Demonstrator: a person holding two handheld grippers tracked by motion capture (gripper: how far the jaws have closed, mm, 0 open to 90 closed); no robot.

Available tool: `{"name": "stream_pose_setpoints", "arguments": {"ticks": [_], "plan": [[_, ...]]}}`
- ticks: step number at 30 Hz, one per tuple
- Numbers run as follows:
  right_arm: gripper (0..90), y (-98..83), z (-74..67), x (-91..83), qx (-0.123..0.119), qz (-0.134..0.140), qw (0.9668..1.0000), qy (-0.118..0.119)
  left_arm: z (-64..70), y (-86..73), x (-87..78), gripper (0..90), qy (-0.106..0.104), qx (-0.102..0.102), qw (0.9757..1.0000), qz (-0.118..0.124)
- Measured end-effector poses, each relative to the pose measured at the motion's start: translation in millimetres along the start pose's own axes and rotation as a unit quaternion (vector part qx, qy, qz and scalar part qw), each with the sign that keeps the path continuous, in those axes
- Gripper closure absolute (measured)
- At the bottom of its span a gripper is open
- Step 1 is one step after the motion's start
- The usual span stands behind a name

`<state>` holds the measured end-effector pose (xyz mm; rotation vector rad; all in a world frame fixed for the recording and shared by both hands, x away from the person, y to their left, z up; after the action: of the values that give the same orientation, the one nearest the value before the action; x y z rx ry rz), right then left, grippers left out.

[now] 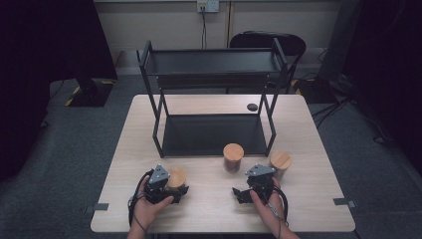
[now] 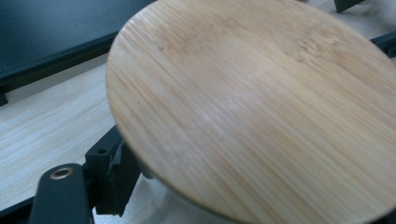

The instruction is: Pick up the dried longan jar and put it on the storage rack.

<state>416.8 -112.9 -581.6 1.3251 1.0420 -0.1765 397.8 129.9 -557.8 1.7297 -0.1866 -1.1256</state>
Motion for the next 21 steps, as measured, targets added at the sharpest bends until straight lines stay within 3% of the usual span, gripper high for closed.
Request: {"name": "stream_pose_setpoints", "arguments": {"ticks": [21], "plan": [[0.0,0.0,0.0,0.0,0.000,0.000,1.0000,0.000,-11.4,4.3,-7.2,26.1,0.044,0.013,0.9989,-0.009]]}}
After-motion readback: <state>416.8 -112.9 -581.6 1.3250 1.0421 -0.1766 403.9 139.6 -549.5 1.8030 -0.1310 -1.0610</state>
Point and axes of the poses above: each handheld gripper's, and its own axes: x roughly forward along the jaws, y roughly out of its top, z roughly to its right, the point moved 10 cm from there along x, roughly forward along the jaws, and after that the axes turned 10 degrees about x, right-handed, at the moved point
